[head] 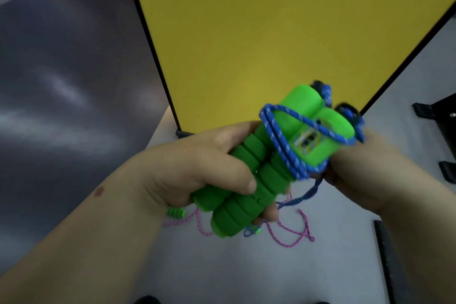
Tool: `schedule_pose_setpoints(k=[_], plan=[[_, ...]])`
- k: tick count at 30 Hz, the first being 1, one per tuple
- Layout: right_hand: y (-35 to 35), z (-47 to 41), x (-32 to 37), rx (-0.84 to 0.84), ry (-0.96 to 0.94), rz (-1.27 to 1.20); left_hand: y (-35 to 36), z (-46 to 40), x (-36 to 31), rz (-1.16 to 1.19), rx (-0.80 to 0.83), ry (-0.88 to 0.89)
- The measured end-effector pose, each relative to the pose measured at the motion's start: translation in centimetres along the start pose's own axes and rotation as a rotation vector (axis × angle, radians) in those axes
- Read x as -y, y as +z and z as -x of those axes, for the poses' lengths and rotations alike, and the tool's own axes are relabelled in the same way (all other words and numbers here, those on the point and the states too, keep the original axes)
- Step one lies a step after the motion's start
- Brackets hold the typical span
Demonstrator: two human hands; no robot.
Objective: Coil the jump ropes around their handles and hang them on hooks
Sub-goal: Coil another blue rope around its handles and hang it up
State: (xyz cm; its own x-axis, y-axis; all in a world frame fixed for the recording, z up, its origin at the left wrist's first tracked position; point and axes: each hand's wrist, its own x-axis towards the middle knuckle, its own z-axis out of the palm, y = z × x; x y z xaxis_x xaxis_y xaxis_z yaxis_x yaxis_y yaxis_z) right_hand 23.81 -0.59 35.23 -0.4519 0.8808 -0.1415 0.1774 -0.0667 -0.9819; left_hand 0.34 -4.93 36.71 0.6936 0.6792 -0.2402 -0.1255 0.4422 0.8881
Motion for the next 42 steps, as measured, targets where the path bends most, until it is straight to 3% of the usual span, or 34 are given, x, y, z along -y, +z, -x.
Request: schedule_pose_setpoints(k=[9,12,14,17,20,22,28,32,34,36,38,42], plan=[[1.0,-0.1,-0.1,-0.103,0.105,0.231,0.0,-2.5,0.5,-0.155,-0.765,0.157],[1.0,0.1,0.3,-0.088,0.088,0.263,-0.6,-2.6,1.1,-0.298,-0.960,0.165],[1.2,0.3,0.5,-0.083,0.039,0.306,-0.7,-2.6,1.3,-0.511,-1.015,0.136],[1.5,0.5,0.7,-0.078,-0.085,0.434,-0.4,-2.5,1.2,-0.858,-0.943,0.053],[1.3,0.5,0.6,-0.142,-0.164,0.532,-0.1,-2.0,0.5,-0.976,-0.768,-0.075],[0.9,0.4,0.7,-0.221,-0.152,0.427,-0.2,-1.5,-0.1,-0.972,-0.637,-0.140],[-0.7,0.1,0.7,-0.200,-0.141,0.063,-0.7,-0.3,-0.8,-0.631,-0.398,-0.087],[-1.7,-0.2,0.3,-0.094,-0.082,-0.196,-1.2,0.2,-0.6,-0.246,-0.181,0.012],[-2.1,-0.3,-0.2,-0.049,-0.058,-0.164,-1.1,0.0,-0.4,-0.056,-0.101,0.091],[-1.4,-0.3,-0.5,-0.105,-0.077,0.011,-0.9,-0.5,-0.1,0.026,-0.170,0.164],[-0.8,-0.4,-0.8,-0.156,-0.030,-0.003,-0.5,-1.2,0.1,0.043,-0.315,0.227],[0.5,-0.2,-0.1,-0.086,0.059,0.049,-0.1,-2.5,0.2,0.097,-0.622,0.369]])
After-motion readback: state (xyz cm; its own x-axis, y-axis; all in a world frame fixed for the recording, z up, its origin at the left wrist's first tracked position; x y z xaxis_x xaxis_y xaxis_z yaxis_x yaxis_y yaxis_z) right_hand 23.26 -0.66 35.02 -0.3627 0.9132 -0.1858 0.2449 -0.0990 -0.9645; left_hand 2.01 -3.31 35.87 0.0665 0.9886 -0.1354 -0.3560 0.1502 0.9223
